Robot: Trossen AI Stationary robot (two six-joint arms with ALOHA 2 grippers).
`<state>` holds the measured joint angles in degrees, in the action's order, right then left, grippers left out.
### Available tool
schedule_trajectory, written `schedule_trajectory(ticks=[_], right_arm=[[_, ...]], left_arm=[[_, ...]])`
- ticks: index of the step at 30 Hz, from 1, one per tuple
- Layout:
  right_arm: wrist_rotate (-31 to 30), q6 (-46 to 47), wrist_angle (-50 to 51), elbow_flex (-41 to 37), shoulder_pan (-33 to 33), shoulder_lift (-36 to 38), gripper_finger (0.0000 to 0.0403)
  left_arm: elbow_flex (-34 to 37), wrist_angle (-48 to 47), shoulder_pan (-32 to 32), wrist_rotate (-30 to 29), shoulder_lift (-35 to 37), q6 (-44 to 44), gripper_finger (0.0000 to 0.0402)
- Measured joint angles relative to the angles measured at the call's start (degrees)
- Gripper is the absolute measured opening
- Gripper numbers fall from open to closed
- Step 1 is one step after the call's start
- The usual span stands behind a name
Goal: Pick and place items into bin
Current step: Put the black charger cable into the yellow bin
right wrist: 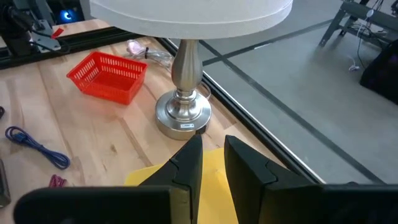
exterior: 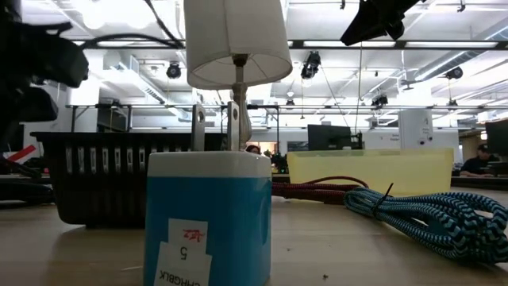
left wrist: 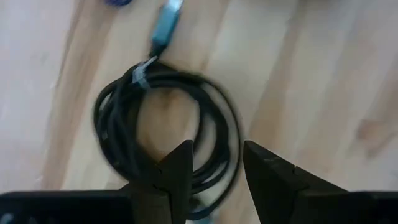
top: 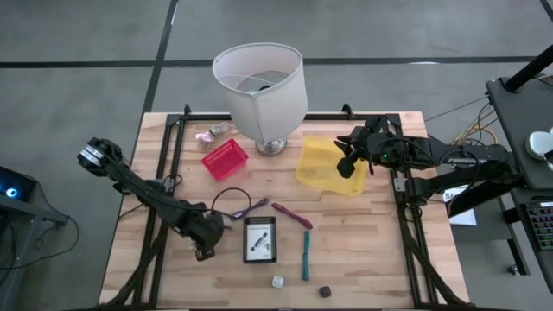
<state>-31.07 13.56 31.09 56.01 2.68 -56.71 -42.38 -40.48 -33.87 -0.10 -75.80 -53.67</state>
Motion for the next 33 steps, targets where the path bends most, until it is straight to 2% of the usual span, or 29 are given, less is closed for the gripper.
schedule_trajectory(ticks=[8, 19, 22, 27, 31, 33], right_arm=[[0.0, -0.02, 0.0, 0.0, 0.0, 0.0, 0.0057], [-0.02, -0.04, -0.07, 0.0, 0.0, 0.0, 0.0057], [-0.02, -0.04, -0.08, 0.0, 0.0, 0.0, 0.0057], [-0.02, -0.04, -0.11, 0.0, 0.0, 0.0, 0.0057], [0.14, 0.07, -0.17, 0.0, -0.04, 0.0, 0.0057], [2.53, 1.27, -0.4, -0.02, -0.02, 0.0, 0.0057]], left_arm=[[6.07, 13.37, 0.0, 1.49, 0.14, 2.95, 0.0125], [11.42, 14.89, 0.0, 1.57, 0.28, -1.42, 0.0123], [11.47, 14.81, 0.02, 1.33, 0.3, -1.29, 0.0099], [10.69, 14.35, 0.02, 1.27, 0.42, -1.5, 0.0016], [8.85, 14.3, 0.02, 1.42, 1.45, -1.51, 0.0013], [7.41, 14.54, 0.03, 1.45, 2.67, -1.39, 0.0008]])
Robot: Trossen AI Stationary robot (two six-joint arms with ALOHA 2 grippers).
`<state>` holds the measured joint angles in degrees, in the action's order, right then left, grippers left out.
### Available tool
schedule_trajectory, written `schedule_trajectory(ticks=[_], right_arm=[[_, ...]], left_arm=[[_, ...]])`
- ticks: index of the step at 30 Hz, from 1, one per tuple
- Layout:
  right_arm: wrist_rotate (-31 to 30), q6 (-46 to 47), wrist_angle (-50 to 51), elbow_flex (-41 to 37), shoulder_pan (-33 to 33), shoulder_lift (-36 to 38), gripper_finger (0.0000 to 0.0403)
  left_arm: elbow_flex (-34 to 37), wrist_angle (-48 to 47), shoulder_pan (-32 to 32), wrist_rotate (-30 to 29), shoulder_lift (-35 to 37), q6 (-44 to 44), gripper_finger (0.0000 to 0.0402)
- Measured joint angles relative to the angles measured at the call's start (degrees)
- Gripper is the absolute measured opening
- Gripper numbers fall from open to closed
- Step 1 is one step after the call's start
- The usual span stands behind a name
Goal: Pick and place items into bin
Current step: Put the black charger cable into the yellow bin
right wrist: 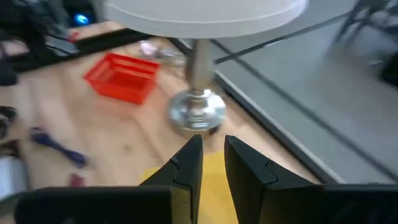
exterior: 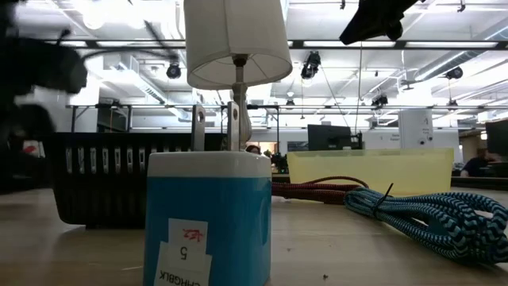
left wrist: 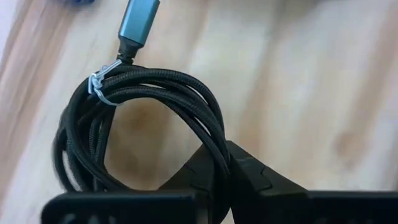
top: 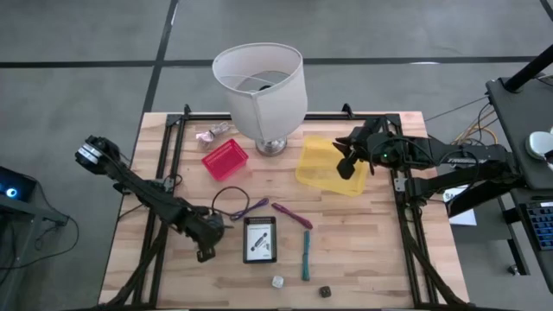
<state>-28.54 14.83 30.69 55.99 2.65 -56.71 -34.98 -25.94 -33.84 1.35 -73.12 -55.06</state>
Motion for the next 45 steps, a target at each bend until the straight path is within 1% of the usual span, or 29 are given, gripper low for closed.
schedule_trajectory(ticks=[2, 6, 9, 12, 14, 16, 19, 23, 25, 29, 34, 37, 39, 45], right_arm=[[2.71, 1.42, -1.14, -0.02, -0.02, -0.02, 0.0057], [11.22, 0.36, -5.69, -0.02, -0.02, -0.43, 0.0065], [16.94, -1.81, -10.92, -0.02, -0.02, -1.68, 0.0089], [20.51, -3.67, -18.03, -0.02, -0.04, -4.17, 0.0127], [22.51, -4.49, -23.29, 0.0, -0.05, -6.63, 0.0156], [26.16, -4.81, -27.78, 0.0, -0.03, -9.33, 0.0187], [31.98, -3.15, -34.75, 0.0, -0.02, -13.74, 0.0228], [41.67, 0.25, -45.82, -0.02, -0.02, -19.64, 0.0266], [44.36, 2.21, -51.61, -0.02, -0.03, -22.3, 0.0278], [45.14, 4.9, -64.23, 0.0, -0.15, -27.61, 0.0287], [45.49, 8.72, -77.13, 0.0, -0.24, -32.96, 0.0281], [46.94, 9.26, -81.43, 0.0, -0.43, -35.09, 0.0275], [48.75, 9.95, -82.32, 0.33, -0.75, -36.29, 0.0272], [57.32, 12.19, -82.05, 6.61, -1.7, -41.04, 0.0267]], left_arm=[[-1.68, 0.01, 0.01, -0.33, 1.6, 0.31, 0.0004], [-4.79, -0.04, 0.02, -2.94, 5.87, 0.86, 0.0002], [-7.15, -0.11, 0.04, -6.63, 9.41, 1.89, 0.0002], [-9.34, 1.56, 0.08, -12.54, 13.43, 3.97, 0.0002], [-10.14, 6.12, 0.08, -17.69, 15.9, 6.82, 0.0001], [-10.21, 12.52, 0.08, -22.08, 18.35, 10.89, 0.0001], [-9.94, 22.99, 0.11, -25.98, 21.05, 19.07, 0.0001], [-9.87, 33.02, 0.11, -26.22, 22.09, 28.5, 0.0001], [-9.84, 36.74, 0.08, -25.64, 22.12, 31.8, 0.0], [-9.84, 40.16, 0.1, -24.65, 21.08, 34.75, 0.0], [-9.84, 40.93, 0.13, -24.19, 18.76, 34.88, 0.0], [-9.84, 42.06, 0.31, -24.2, 17.19, 34.66, 0.0], [-9.84, 43.5, 0.62, -24.24, 16.47, 34.99, 0.0], [-9.84, 49.49, 2.12, -24.14, 13.89, 39.01, 0.0]])
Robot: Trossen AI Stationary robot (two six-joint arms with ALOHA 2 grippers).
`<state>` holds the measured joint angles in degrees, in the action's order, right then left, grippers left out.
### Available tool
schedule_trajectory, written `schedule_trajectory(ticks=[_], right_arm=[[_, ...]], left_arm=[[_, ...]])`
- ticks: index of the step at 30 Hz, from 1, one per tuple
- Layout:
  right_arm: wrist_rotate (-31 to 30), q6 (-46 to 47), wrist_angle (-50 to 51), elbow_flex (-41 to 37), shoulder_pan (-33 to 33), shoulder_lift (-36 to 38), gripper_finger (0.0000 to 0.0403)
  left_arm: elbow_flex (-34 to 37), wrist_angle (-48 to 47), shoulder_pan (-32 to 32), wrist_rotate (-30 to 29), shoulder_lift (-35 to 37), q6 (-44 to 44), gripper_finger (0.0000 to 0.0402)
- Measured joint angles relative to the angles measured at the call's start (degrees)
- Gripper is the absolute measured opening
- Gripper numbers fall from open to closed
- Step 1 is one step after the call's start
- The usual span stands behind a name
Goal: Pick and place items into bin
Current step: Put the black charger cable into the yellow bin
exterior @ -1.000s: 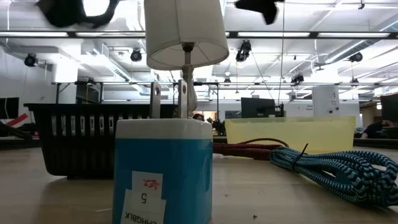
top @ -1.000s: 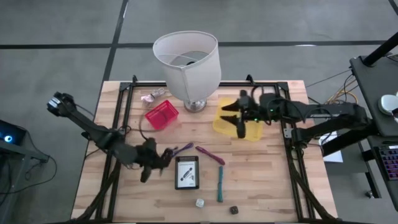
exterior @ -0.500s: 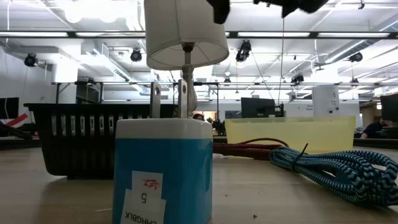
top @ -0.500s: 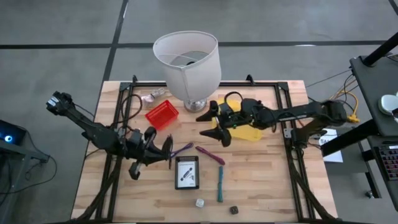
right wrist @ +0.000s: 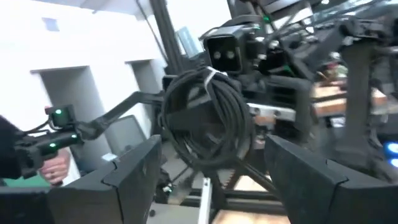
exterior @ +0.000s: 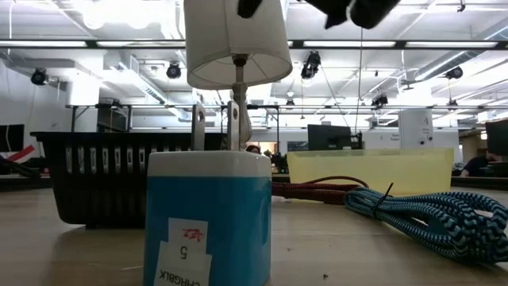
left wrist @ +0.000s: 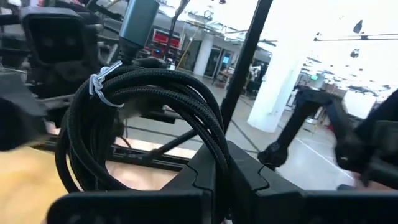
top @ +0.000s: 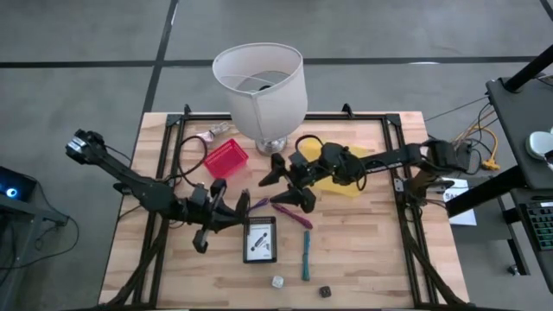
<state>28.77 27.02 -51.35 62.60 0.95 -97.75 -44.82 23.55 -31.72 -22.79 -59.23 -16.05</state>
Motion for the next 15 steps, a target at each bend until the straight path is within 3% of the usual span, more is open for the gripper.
schedule_trajectory(ticks=[5, 9, 15], right_arm=[[1.03, 0.05, 2.58, 6.72, -0.48, -3.96, 0.0266], [1.61, 0.05, 10.33, 11.18, -0.42, -6.19, 0.026], [2.01, -0.48, 17.4, 14.43, -0.55, -6.47, 0.0258]], left_arm=[[-0.11, 2.95, 0.91, 1.36, -2.32, 0.01, 0.0], [-0.11, 6.62, 0.91, 1.62, -3.46, 0.0, 0.0], [-0.13, 6.66, 0.91, 1.73, -3.43, 0.0, 0.0]])
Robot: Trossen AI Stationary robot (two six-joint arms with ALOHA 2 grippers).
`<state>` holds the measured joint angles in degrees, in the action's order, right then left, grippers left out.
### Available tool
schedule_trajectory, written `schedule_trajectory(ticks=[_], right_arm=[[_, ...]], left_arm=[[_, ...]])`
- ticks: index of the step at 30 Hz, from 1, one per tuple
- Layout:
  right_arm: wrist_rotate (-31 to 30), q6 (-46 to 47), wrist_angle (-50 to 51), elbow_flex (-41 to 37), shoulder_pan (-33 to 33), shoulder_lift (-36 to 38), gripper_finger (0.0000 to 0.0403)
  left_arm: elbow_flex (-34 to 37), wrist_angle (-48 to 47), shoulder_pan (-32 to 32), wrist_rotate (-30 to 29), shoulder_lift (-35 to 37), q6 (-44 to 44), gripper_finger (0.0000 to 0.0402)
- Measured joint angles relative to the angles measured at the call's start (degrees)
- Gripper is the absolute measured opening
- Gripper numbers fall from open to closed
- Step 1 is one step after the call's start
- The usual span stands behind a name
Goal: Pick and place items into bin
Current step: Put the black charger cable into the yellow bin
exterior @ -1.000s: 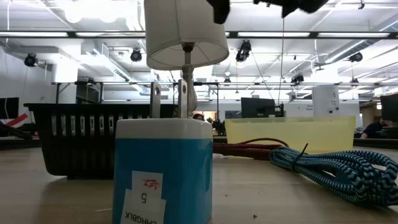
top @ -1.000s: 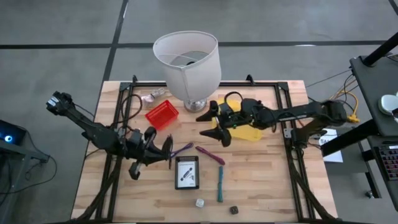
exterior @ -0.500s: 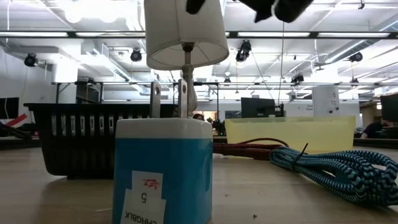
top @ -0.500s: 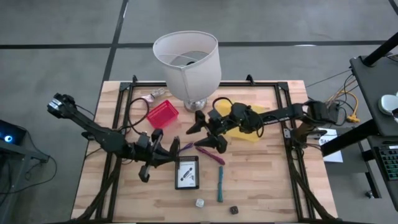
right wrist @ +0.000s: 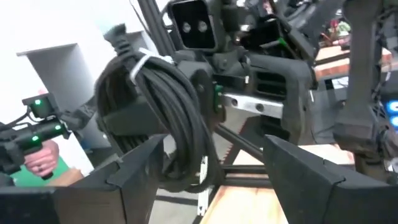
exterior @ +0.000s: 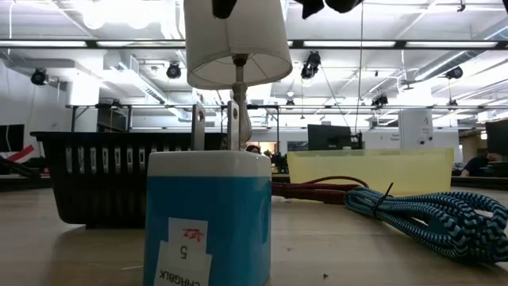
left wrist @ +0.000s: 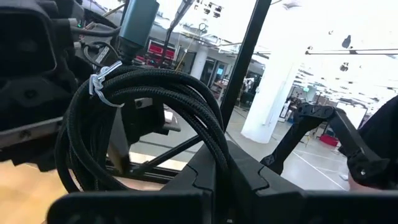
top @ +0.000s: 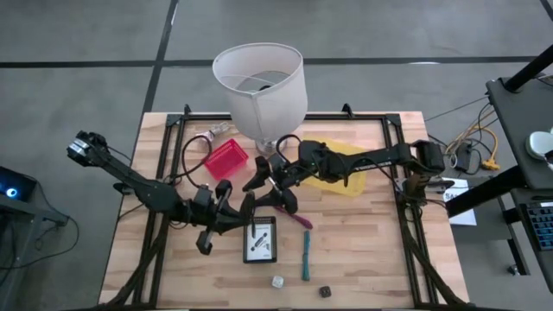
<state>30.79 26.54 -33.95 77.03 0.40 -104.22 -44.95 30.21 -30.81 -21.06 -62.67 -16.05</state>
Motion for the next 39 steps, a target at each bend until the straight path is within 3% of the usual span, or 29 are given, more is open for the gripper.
schedule_trajectory(ticks=[5, 9, 12, 19, 26, 35, 39], right_arm=[[1.2, -0.39, 0.26, 1.33, -0.08, 0.0, 0.0249], [1.57, 2.49, 0.38, 1.4, -0.17, 0.02, 0.0218], [1.86, 4.8, 0.63, 1.4, -0.16, 0.02, 0.0173], [2.3, 6.74, 0.13, 1.4, -0.42, 0.02, 0.0025], [3.61, 8.92, 4.11, 1.36, -0.39, 0.44, 0.0017], [5.35, -2.79, 30.66, 1.15, 0.02, 4.22, 0.0015], [5.2, -4.66, 35.29, 0.42, 0.22, 5.53, 0.0014]], left_arm=[[0.0, -0.02, 0.0, 0.02, 0.01, 0.02, 0.0], [0.0, -0.25, 0.0, 0.0, 0.01, 0.02, 0.0], [0.0, -0.23, 0.0, 0.01, 0.01, 0.0, 0.0], [0.0, -0.17, -0.02, 0.02, 0.08, -0.11, 0.0033], [0.09, -0.85, -0.02, 0.33, 1.01, -3.12, 0.006], [0.33, -12.06, 0.13, 4.07, 5.33, -16.08, 0.0071], [0.07, -14.71, -0.22, 6.18, 6.83, -19.48, 0.0071]])
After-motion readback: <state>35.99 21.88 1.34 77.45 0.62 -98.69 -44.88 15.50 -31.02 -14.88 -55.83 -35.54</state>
